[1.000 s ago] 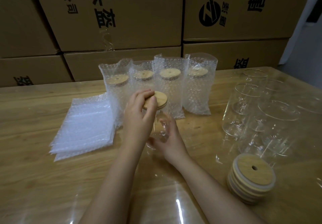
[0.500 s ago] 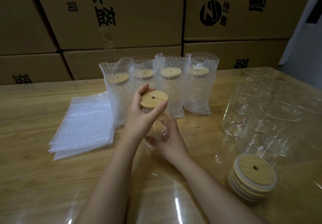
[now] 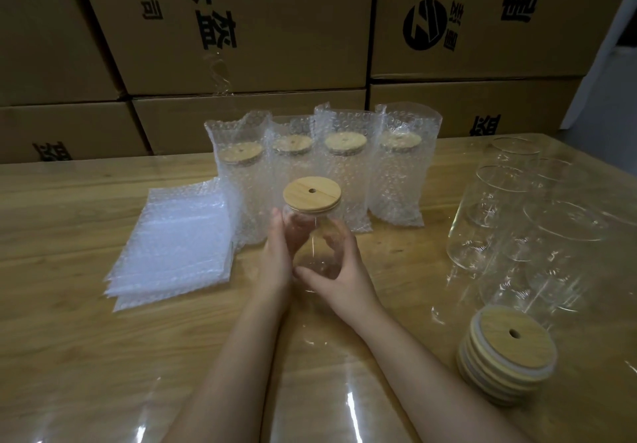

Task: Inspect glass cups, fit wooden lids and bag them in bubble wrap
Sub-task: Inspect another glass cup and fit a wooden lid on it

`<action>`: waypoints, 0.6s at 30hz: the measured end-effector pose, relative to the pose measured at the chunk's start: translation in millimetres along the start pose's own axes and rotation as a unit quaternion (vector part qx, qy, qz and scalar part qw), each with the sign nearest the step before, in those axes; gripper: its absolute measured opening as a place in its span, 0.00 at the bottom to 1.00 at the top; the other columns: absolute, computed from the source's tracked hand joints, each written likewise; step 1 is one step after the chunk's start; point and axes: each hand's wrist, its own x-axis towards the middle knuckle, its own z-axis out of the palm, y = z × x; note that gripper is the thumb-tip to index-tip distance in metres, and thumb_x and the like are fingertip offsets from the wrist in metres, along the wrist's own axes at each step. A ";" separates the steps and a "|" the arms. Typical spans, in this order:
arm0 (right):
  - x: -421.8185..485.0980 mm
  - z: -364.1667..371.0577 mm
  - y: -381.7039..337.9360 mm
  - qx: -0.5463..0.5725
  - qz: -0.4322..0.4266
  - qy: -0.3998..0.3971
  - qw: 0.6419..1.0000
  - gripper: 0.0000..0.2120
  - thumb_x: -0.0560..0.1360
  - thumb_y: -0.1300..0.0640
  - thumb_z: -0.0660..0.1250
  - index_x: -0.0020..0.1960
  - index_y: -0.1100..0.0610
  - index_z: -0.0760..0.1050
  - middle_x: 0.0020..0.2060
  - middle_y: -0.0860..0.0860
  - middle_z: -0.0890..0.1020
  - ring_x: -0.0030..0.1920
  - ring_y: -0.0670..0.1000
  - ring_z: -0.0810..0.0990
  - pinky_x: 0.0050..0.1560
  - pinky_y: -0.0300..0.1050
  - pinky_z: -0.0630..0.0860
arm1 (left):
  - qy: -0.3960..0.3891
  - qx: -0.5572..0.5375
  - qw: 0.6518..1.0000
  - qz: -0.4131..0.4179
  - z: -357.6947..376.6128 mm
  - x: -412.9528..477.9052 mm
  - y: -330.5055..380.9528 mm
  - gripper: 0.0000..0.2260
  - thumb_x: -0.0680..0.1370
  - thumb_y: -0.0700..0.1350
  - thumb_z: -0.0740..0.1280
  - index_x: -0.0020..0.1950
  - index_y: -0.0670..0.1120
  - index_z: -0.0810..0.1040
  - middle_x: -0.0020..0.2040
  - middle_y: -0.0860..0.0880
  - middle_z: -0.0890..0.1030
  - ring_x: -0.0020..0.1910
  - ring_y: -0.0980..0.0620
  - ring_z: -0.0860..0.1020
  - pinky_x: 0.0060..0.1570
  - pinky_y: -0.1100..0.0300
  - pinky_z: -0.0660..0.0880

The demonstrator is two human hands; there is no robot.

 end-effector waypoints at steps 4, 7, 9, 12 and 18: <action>1.3 1.0 3.6 0.010 -0.010 0.007 1.000 0.40 0.66 0.61 0.78 0.69 0.44 0.60 0.65 0.44 0.72 0.67 0.41 0.69 0.68 0.52 0.69 | 0.000 -0.021 0.999 -0.050 -1.4 -3.4 -9.2 0.28 0.82 0.59 0.46 0.57 0.43 0.78 0.50 0.47 0.85 0.48 0.57 0.82 0.46 0.61 0.78; 2.1 1.9 6.1 0.011 -0.014 0.007 1.000 0.41 0.65 0.60 0.78 0.70 0.45 0.60 0.64 0.44 0.73 0.67 0.41 0.70 0.68 0.51 0.69 | 0.018 -0.022 0.998 -0.049 -1.0 -6.3 -11.0 0.24 0.83 0.56 0.47 0.55 0.44 0.79 0.53 0.44 0.84 0.51 0.54 0.82 0.49 0.59 0.78; 2.8 2.1 6.5 0.016 -0.015 0.008 1.000 0.41 0.66 0.61 0.78 0.71 0.46 0.60 0.64 0.46 0.73 0.67 0.42 0.70 0.68 0.51 0.69 | 0.045 -0.006 0.998 -0.032 2.4 -8.5 -12.1 0.23 0.84 0.52 0.47 0.54 0.42 0.79 0.51 0.44 0.84 0.49 0.56 0.82 0.47 0.62 0.78; 2.4 1.6 5.3 0.016 -0.012 0.005 1.000 0.42 0.66 0.60 0.78 0.71 0.43 0.59 0.64 0.46 0.72 0.67 0.40 0.69 0.68 0.48 0.69 | 0.064 0.080 0.995 -0.005 -1.1 -12.0 -8.1 0.23 0.85 0.47 0.47 0.50 0.42 0.80 0.41 0.51 0.85 0.42 0.61 0.82 0.41 0.69 0.77; 1.1 -1.5 2.7 0.000 0.008 -0.020 1.000 0.44 0.66 0.52 0.78 0.74 0.43 0.57 0.66 0.42 0.70 0.67 0.44 0.70 0.68 0.51 0.69 | 0.037 0.358 0.930 0.076 -55.2 -5.4 34.6 0.10 0.81 0.43 0.63 0.43 0.49 0.80 0.39 0.55 0.83 0.39 0.60 0.82 0.41 0.66 0.77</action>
